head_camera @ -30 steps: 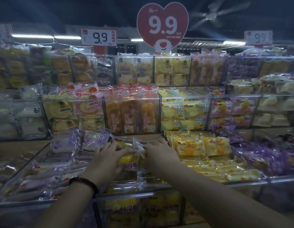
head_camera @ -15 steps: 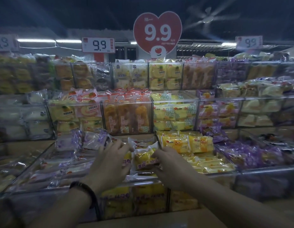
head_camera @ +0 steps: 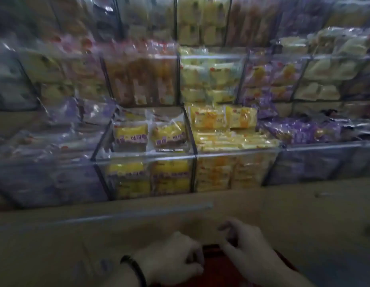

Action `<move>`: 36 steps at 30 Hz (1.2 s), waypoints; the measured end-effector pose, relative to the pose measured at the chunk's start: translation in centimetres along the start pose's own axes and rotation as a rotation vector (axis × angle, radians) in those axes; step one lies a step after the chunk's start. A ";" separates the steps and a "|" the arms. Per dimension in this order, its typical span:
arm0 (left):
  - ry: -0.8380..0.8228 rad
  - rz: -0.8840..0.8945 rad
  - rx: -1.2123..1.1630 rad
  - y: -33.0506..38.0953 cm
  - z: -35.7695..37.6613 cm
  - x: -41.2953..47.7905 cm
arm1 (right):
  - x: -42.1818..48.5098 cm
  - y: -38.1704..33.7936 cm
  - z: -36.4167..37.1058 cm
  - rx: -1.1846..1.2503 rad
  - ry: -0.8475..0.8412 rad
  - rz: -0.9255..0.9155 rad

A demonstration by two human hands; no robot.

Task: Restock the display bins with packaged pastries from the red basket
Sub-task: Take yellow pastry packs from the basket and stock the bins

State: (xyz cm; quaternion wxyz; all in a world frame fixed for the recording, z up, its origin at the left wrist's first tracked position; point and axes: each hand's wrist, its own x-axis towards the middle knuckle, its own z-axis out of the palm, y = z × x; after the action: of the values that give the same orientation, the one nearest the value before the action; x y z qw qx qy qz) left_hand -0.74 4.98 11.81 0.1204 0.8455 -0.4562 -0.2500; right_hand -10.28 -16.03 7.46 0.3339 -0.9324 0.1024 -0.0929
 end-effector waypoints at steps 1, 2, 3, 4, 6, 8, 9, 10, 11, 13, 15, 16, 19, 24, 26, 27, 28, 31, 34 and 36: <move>-0.028 -0.015 0.009 -0.5 1.1 0.9 | -0.3 1.7 0.9 -0.003 -0.075 0.092; -0.103 -0.037 0.035 -1.5 2.2 2.0 | -0.7 3.4 1.9 -0.009 -0.130 0.164; -0.174 -0.086 0.062 -2.4 3.4 3.0 | -1.1 5.1 2.8 -0.018 -0.187 0.229; -0.212 -0.086 0.086 -2.9 4.7 3.9 | -1.5 6.7 3.6 -0.022 -0.241 0.293; -0.232 -0.070 0.075 -4.4 6.8 5.5 | -2.5 9.9 5.6 -0.056 -0.336 0.412; -0.233 -0.083 0.061 -5.6 8.1 6.7 | -3.2 12.3 7.3 -0.069 -0.360 0.466; -0.261 -0.092 0.065 -6.3 8.8 7.4 | -3.4 13.2 8.2 -0.079 -0.380 0.483; -0.296 -0.104 0.083 -6.7 9.1 7.8 | -3.4 14.0 9.1 -0.097 -0.433 0.490; -0.306 -0.100 0.086 -7.0 9.4 8.2 | -3.4 14.8 10.2 -0.113 -0.504 0.504; -0.310 -0.096 0.087 -7.1 9.4 8.9 | -3.2 16.6 12.3 -0.194 -0.599 0.504; -0.344 -0.113 0.068 -7.7 9.7 9.5 | -2.7 18.7 14.3 -0.245 -0.640 0.506; -0.362 -0.124 0.065 -7.9 9.7 9.8 | -2.8 19.6 15.2 -0.211 -0.641 0.505; -0.374 -0.190 0.074 -8.4 9.9 10.1 | -3.3 22.7 18.3 -0.279 -0.575 0.555; -0.446 -0.209 0.105 -9.2 10.2 10.7 | -3.9 32.2 24.1 -0.255 -0.617 0.713; -0.412 -0.181 0.096 -9.2 10.2 10.9 | -4.5 35.8 25.6 -0.161 -0.544 0.713; -0.376 -0.161 0.077 -9.1 10.2 11.0 | -4.5 37.6 26.3 -0.133 -0.497 0.708; -0.337 -0.140 0.055 -9.0 10.2 11.1 | -4.4 38.8 27.0 -0.176 -0.511 0.711; -0.266 -0.111 0.019 -8.8 10.4 11.5 | -3.7 34.9 25.8 -0.440 -0.548 0.650; -0.298 -0.111 0.059 -8.6 10.5 11.7 | -3.6 31.4 24.7 -0.333 -0.361 0.753; -0.346 -0.119 0.076 -8.5 10.5 11.6 | -3.7 32.4 24.8 -0.145 -0.301 0.755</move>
State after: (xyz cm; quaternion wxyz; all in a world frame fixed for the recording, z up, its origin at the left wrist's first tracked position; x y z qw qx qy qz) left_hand 5.07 0.30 -4.35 -0.0071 0.8195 -0.4283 -0.3808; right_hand -11.96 -24.59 -32.58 0.2891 -0.8537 0.3935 0.1809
